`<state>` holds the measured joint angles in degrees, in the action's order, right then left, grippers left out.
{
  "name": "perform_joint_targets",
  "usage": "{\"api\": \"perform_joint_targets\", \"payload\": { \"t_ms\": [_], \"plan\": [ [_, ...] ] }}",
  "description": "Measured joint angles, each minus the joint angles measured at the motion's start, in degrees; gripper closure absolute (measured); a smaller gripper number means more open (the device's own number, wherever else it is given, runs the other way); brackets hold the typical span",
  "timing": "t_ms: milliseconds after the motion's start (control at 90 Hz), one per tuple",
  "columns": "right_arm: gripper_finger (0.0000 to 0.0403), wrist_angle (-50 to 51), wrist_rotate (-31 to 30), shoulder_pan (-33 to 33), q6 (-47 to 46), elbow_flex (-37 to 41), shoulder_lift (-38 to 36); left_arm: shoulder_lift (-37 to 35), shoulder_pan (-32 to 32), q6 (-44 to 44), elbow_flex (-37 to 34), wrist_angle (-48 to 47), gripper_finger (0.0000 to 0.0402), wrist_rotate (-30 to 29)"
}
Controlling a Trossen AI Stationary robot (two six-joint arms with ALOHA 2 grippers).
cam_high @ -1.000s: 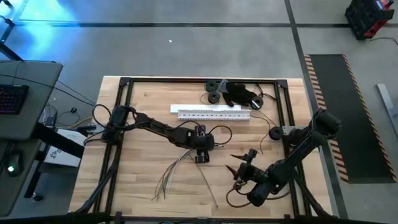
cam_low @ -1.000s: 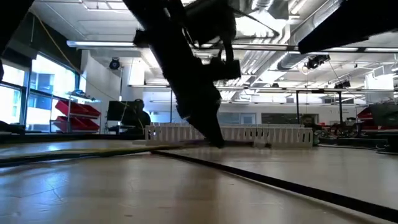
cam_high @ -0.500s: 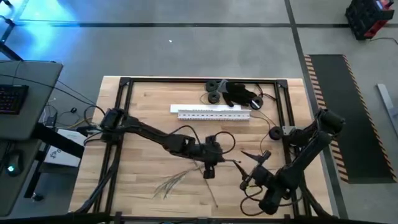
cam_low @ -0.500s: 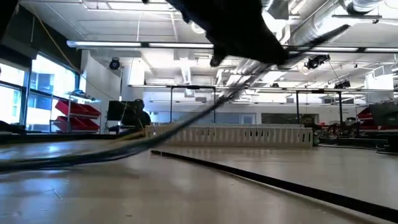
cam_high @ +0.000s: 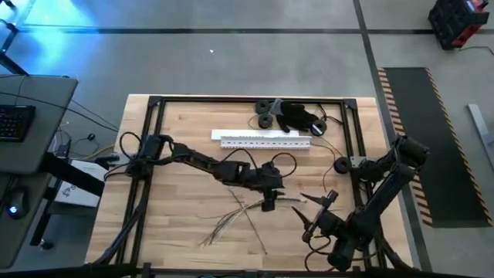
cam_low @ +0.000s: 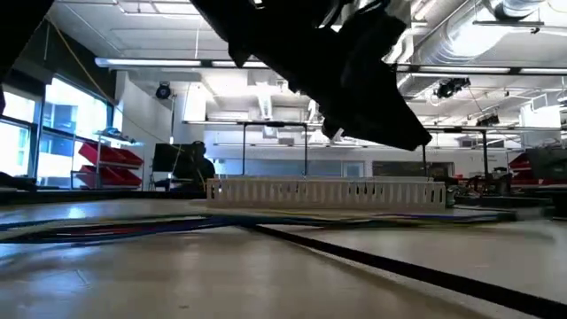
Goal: Ziptie cables
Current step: Move the cables to the center of the table, then wrap the cables together using a black zip tie
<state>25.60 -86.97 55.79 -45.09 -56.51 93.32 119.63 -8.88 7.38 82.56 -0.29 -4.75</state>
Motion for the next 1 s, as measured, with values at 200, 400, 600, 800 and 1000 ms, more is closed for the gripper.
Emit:
{"api": "perform_joint_targets", "payload": {
  "t_ms": [200, 400, 600, 800, 1000],
  "plan": [
    [0.0179, 0.81, 3.71, -0.10, -1.44, 0.00, 0.00, -8.52, -3.70, -0.44, 0.07, -19.73, 0.0254, -8.58],
    [0.0179, 2.19, 9.26, -1.06, -5.24, 0.54, 0.02, -13.82, -12.75, 9.03, 0.02, -40.07, 0.0282, -21.88],
    [0.0179, 1.58, 11.98, -2.72, -10.55, 3.58, 0.07, -15.67, -21.64, 24.18, -2.14, -48.53, 0.0321, -30.75],
    [0.0179, -0.41, 12.30, -4.22, -13.38, 5.68, 0.09, -15.59, -23.27, 28.38, -10.29, -44.53, 0.0338, -29.97],
    [0.0179, -1.24, 12.43, -5.12, -12.54, 5.68, 0.09, -15.56, -19.29, 21.54, -17.08, -35.98, 0.0314, -22.14]
  ]
}}
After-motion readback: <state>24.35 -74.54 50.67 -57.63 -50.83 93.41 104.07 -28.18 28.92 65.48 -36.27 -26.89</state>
